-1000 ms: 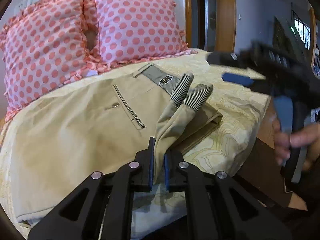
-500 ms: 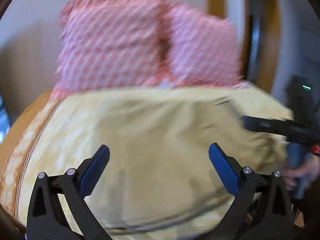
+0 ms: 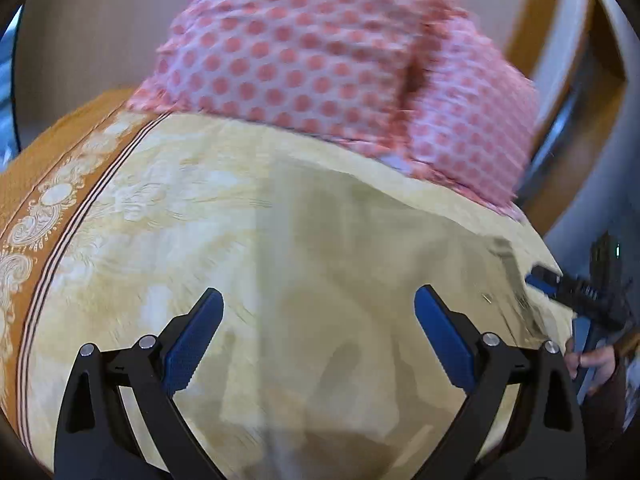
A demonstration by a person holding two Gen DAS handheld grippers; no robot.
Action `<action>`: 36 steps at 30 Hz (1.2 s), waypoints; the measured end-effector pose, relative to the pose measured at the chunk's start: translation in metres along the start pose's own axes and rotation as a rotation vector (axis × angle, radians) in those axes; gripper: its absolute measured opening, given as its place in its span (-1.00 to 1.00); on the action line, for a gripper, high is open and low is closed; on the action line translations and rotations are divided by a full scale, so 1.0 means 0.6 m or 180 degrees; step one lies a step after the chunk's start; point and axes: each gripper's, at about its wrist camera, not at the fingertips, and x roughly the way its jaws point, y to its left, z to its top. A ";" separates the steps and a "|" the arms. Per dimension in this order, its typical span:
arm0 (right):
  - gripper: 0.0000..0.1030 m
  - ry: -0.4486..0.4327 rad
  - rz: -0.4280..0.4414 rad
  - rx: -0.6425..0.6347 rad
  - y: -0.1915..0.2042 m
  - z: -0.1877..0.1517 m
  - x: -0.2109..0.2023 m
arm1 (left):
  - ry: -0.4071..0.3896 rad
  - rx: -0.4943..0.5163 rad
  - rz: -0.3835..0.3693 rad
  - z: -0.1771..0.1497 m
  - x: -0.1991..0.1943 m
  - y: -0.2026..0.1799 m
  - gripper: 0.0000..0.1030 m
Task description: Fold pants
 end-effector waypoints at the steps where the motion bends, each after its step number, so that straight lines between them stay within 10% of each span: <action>1: 0.35 0.0089 -0.0010 0.0038 -0.009 0.007 0.016 | 0.0080 -0.0065 -0.0040 0.007 0.010 0.012 0.81; 7: -0.16 0.0266 -0.0041 -0.0058 -0.021 0.015 0.052 | 0.0483 -0.0274 -0.0342 0.034 0.073 0.045 0.64; 17: -0.42 0.0322 0.0014 -0.0380 -0.021 0.016 0.060 | 0.0754 -0.0010 -0.0490 0.062 0.121 0.012 0.58; 22: -0.78 0.0293 0.0302 -0.0351 -0.021 0.015 0.048 | 0.0778 -0.0201 -0.0545 0.065 0.134 0.023 -0.83; 36: -0.81 -0.0328 0.0089 -0.0540 -0.004 0.202 0.099 | 0.0220 0.0302 -0.0051 0.221 0.189 -0.042 -0.94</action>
